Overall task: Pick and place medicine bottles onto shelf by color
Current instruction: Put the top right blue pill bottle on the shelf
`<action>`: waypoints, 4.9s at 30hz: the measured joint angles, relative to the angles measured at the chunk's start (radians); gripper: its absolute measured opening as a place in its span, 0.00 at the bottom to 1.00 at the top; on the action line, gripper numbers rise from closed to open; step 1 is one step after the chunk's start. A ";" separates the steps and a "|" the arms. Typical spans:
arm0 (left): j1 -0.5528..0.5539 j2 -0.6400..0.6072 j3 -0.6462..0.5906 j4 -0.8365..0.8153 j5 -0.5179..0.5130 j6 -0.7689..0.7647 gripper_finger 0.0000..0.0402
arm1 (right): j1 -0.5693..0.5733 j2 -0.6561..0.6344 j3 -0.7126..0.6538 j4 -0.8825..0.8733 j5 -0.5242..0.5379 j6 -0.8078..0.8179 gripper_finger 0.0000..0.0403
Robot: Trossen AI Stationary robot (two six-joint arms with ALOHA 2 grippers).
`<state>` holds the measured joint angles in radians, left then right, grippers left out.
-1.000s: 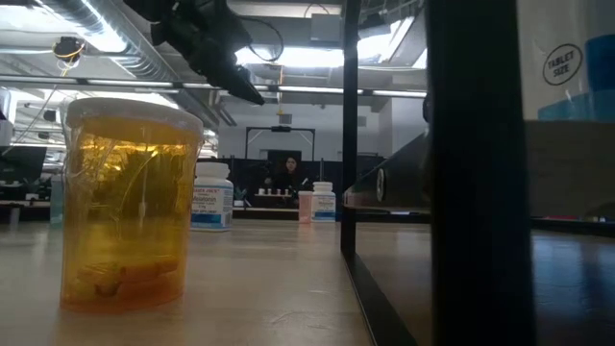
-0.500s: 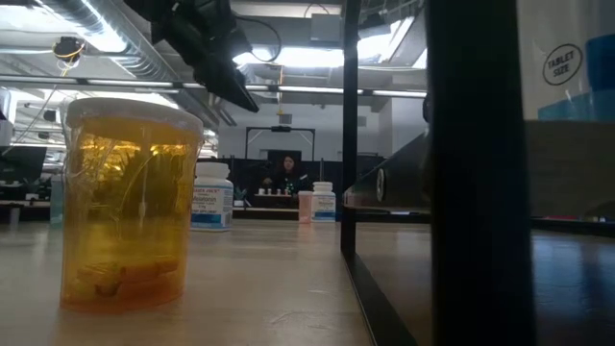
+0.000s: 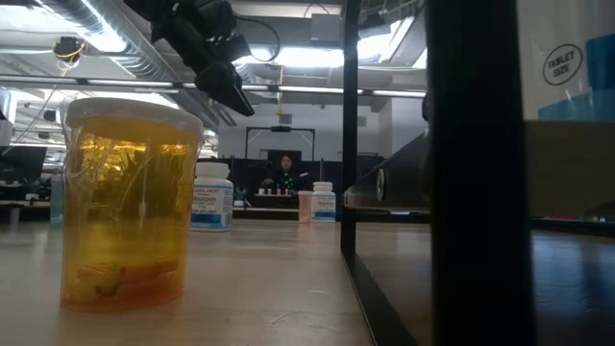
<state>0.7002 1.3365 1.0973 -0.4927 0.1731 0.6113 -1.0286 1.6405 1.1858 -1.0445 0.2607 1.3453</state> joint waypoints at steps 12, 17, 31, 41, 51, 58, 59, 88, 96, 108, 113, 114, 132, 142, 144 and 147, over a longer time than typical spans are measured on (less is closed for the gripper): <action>0.000 0.000 0.000 0.000 -0.001 -0.001 0.69 | 0.000 0.000 0.000 0.044 -0.001 0.000 0.64; 0.000 0.000 0.000 0.000 -0.001 -0.001 0.69 | 0.000 0.000 0.000 0.043 -0.005 0.000 0.64; 0.000 0.000 0.000 0.000 -0.001 -0.001 0.69 | 0.002 0.000 0.000 0.044 -0.079 0.000 0.64; 0.000 0.000 0.000 0.000 -0.001 -0.001 0.69 | 0.002 0.000 0.000 0.039 -0.074 0.000 0.64; 0.000 0.000 0.000 0.000 -0.001 -0.001 0.69 | 0.002 0.000 -0.078 0.052 -0.071 0.000 0.64; 0.000 0.000 0.000 0.000 -0.001 -0.001 0.69 | -0.001 0.000 -0.113 0.096 -0.067 0.003 0.64; 0.000 0.000 0.000 0.000 -0.001 -0.001 0.69 | -0.002 0.000 -0.113 0.097 -0.060 0.003 0.64; 0.000 0.000 0.000 0.000 -0.001 -0.001 0.69 | -0.003 0.000 -0.113 0.155 0.044 -0.017 0.64; 0.000 -0.001 0.000 0.000 -0.001 -0.001 0.69 | -0.003 0.000 -0.113 0.166 0.044 -0.018 0.64; 0.000 -0.001 0.000 0.000 -0.001 -0.001 0.69 | -0.002 0.000 -0.113 0.165 0.016 -0.018 0.64; 0.000 -0.001 0.000 0.000 -0.001 -0.001 0.69 | -0.002 0.000 -0.113 0.165 0.015 -0.018 0.64; 0.000 -0.001 0.000 0.000 -0.001 -0.001 0.69 | -0.002 0.000 -0.113 0.167 0.015 -0.017 0.64; 0.000 -0.001 0.000 0.000 -0.001 -0.001 0.69 | -0.002 0.000 -0.113 0.281 0.015 0.005 0.64; 0.000 -0.001 0.000 0.000 -0.001 -0.001 0.69 | -0.003 0.000 -0.113 0.244 0.018 -0.058 0.64; 0.000 -0.001 0.000 0.000 -0.001 -0.001 0.69 | -0.002 0.000 -0.113 0.242 0.017 -0.048 0.64; 0.000 -0.001 0.000 0.000 -0.001 -0.001 0.69 | -0.002 0.000 -0.113 0.245 0.002 -0.044 0.64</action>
<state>0.7002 1.3358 1.0973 -0.4929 0.1722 0.6106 -1.0309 1.6405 1.0729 -0.7994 0.2630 1.3014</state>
